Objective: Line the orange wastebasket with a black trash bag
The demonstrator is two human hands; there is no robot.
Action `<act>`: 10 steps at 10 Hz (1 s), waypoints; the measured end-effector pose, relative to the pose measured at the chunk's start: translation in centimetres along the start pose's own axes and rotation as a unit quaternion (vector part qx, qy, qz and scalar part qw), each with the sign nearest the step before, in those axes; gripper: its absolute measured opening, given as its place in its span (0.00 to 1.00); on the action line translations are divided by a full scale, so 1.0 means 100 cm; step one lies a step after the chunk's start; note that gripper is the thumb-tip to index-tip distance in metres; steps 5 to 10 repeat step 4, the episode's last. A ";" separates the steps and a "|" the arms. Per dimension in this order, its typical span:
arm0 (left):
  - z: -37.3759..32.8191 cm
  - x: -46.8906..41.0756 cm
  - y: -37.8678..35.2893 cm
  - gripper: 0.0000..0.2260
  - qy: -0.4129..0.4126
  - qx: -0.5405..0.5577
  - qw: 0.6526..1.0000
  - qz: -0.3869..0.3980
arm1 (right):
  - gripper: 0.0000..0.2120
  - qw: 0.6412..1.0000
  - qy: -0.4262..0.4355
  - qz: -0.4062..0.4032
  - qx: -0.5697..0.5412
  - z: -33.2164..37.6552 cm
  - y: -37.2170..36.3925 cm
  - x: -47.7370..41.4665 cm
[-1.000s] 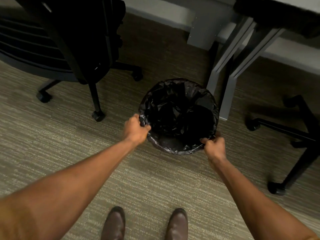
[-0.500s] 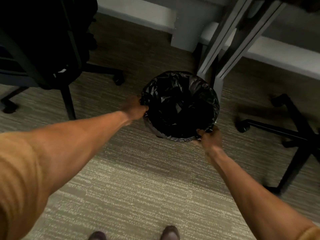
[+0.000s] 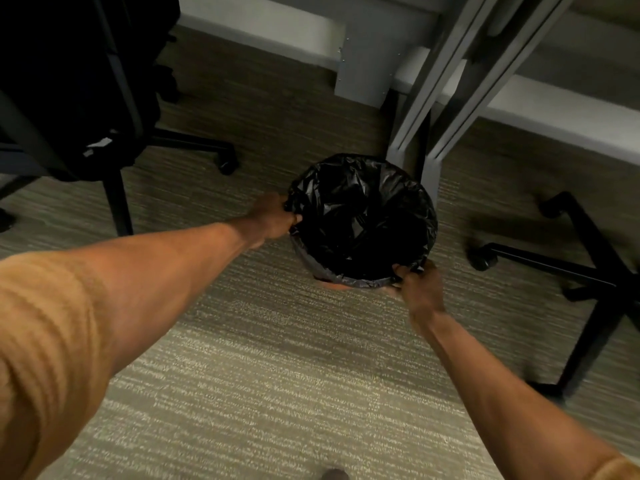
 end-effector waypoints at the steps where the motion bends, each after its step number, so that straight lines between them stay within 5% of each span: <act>1: -0.007 0.007 -0.006 0.18 0.011 0.011 1.000 0.002 | 0.15 1.000 -0.003 0.007 -0.015 0.001 0.001 0.001; 3: -0.011 0.043 -0.005 0.34 0.061 0.026 0.995 -0.079 | 0.29 0.996 -0.033 0.002 0.079 0.002 0.006 0.010; 4: -0.002 0.054 0.009 0.32 0.075 -0.070 0.988 -0.117 | 0.45 0.983 -0.008 -0.037 0.180 0.001 0.017 0.012; 10: -0.002 0.054 0.009 0.32 0.075 -0.070 0.988 -0.117 | 0.45 0.983 -0.008 -0.037 0.180 0.001 0.017 0.012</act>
Point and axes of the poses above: each hand's wrist, its own x-axis away from the middle knuckle, its own y-axis out of the back of the hand, z = x × y, the point moved 4 cm from there along -x, towards the middle knuckle, and after that the axes turned 3 degrees about -y, right-handed, at the moved point
